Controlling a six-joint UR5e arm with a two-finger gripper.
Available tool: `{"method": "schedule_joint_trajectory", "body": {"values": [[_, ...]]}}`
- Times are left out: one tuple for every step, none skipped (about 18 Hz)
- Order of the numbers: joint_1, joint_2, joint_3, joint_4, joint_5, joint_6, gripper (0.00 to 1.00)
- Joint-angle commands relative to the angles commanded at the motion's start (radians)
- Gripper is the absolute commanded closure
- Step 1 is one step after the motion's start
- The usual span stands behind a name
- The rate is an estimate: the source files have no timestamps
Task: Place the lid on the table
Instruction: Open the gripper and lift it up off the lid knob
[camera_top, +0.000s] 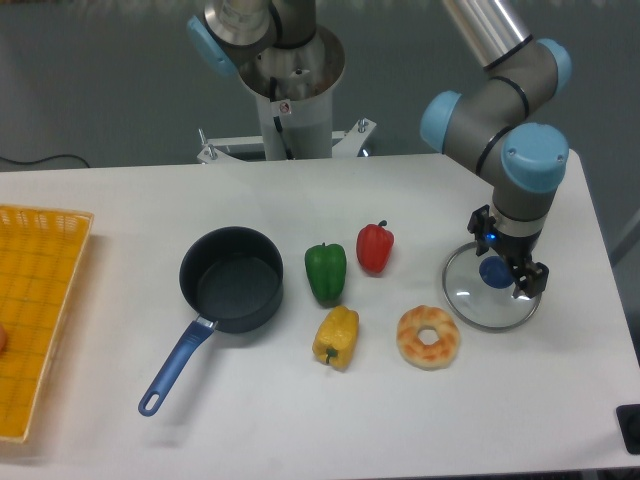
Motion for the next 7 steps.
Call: {"method": "schedule_joint_trajectory", "body": {"values": [[-0.011,0.006,0.003,-0.006,0.000,-0.031,0.00],[-0.017,0.014,0.005,-0.012,0.002,-0.054,0.00],[-0.020,0.021,0.005,-0.020,0.002,-0.065,0.00],[-0.026,0.028,0.005,-0.031,0.002,-0.066,0.00],[-0.031,0.034,0.008,-0.044,0.003,-0.066,0.00],[-0.031,0.040,0.011,-0.057,0.005,-0.066,0.00],[-0.031,0.043,0.015,-0.066,0.005,-0.066,0.00]]}}
